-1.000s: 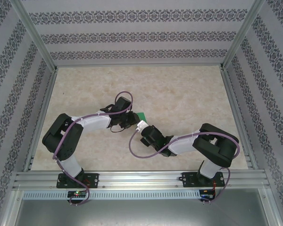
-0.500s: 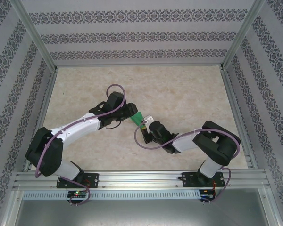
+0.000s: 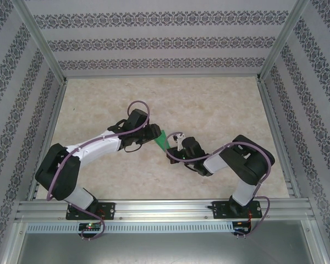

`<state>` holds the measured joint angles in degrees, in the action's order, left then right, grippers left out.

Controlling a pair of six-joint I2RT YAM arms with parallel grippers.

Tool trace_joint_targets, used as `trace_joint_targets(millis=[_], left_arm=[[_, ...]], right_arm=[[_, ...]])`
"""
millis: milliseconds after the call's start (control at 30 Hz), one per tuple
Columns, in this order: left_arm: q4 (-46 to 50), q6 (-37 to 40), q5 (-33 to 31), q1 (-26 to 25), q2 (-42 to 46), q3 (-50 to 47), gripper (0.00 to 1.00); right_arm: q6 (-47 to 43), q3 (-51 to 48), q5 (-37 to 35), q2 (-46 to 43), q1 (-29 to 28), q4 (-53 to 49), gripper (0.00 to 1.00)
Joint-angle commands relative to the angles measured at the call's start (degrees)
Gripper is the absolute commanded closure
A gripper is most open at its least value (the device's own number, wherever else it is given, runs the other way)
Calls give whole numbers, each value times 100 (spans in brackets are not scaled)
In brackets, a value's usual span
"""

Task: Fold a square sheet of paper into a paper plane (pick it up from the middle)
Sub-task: Fold the wing for the fifth time at the center of the table.

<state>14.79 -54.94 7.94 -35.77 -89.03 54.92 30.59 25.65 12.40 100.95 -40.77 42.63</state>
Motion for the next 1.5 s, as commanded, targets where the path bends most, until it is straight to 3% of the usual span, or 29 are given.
trace_joint_targets(millis=[0, 233, 500, 1000, 1467], left_arm=[[-150, 156, 208, -9, -101, 70, 44], [-240, 168, 396, -7, -241, 73, 44], [-339, 194, 700, 0, -555, 247, 45], [-732, 141, 1163, -3, -951, 473, 45], [-1360, 200, 1638, -9, -1527, 538, 44]], right_arm=[[867, -111, 688, 301, 244, 641, 98], [1824, -134, 1292, 735, 623, 1025, 98], [1681, 311, 1546, 690, 758, -607, 95], [1786, 889, 1493, 705, 843, -2423, 95], [2380, 767, 1676, 864, 940, -1977, 91]])
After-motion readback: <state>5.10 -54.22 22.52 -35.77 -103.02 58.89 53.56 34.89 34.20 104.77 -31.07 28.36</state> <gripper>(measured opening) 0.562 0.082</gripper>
